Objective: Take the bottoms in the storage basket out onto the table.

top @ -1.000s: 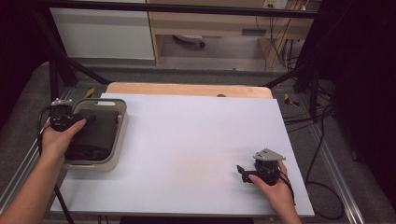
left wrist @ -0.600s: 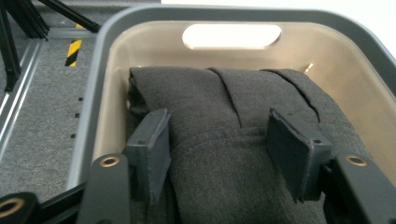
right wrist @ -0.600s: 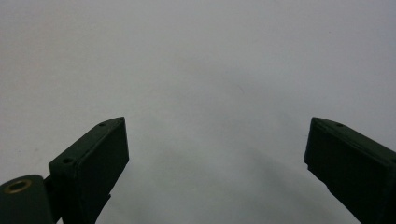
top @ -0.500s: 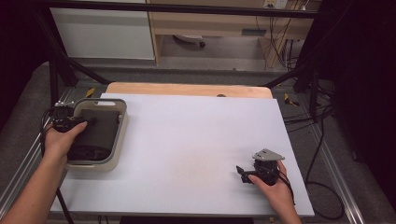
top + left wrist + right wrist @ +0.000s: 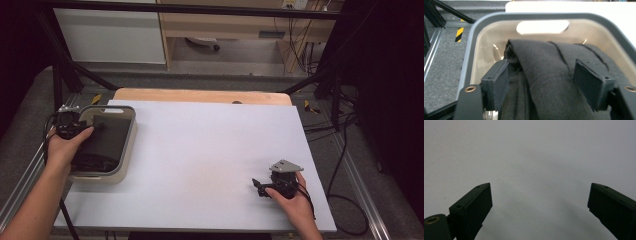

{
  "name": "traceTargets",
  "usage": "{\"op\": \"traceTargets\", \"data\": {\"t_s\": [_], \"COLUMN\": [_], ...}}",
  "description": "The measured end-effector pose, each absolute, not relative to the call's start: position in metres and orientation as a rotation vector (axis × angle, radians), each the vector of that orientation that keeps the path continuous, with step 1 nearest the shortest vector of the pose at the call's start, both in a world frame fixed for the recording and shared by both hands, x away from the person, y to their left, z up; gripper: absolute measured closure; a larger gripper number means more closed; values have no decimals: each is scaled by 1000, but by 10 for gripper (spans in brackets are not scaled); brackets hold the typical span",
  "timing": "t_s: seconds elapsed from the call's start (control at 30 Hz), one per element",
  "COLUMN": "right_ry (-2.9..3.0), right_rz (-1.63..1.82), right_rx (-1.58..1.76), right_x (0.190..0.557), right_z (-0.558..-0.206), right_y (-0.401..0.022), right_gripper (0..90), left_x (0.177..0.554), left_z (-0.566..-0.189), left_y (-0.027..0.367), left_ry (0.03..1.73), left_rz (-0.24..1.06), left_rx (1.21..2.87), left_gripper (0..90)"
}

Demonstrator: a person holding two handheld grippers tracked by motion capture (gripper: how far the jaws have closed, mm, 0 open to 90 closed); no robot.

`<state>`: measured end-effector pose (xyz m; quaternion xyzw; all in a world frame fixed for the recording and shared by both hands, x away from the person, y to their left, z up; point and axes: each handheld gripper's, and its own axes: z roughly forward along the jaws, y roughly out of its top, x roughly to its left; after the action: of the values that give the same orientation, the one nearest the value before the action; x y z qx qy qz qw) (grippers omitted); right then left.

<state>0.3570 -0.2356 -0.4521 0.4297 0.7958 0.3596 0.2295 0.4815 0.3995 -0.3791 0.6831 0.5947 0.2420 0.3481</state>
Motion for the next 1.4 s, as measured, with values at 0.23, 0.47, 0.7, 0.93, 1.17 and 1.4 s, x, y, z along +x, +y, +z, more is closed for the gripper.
{"op": "traceTargets", "data": {"t_s": [0.23, 0.47, 0.7, 0.93, 1.17, 1.4], "right_ry": [2197, 2214, 2214, 2217, 2219, 2204], "right_rz": [989, 981, 985, 978, 977, 976], "right_rx": [1178, 1171, 1166, 1168, 1153, 1155], "right_x": [357, 357, 357, 358, 357, 357], "right_z": [-453, -453, -454, -454, -454, -453], "right_y": [-234, -233, -231, -231, -229, -230], "right_gripper": [65, 63, 65, 67, 68, 71], "left_x": [486, 488, 488, 484, 479, 471], "left_z": [-397, -410, -412, -403, -393, -378], "left_y": [398, 395, 397, 395, 396, 395], "left_ry": [1548, 1565, 1551, 1568, 1538, 1469], "left_rz": [509, 403, 316, 340, 332, 373], "left_rx": [1787, 1763, 1735, 1683, 1620, 1569], "left_gripper": [217, 173, 348, 648, 712, 723]}}
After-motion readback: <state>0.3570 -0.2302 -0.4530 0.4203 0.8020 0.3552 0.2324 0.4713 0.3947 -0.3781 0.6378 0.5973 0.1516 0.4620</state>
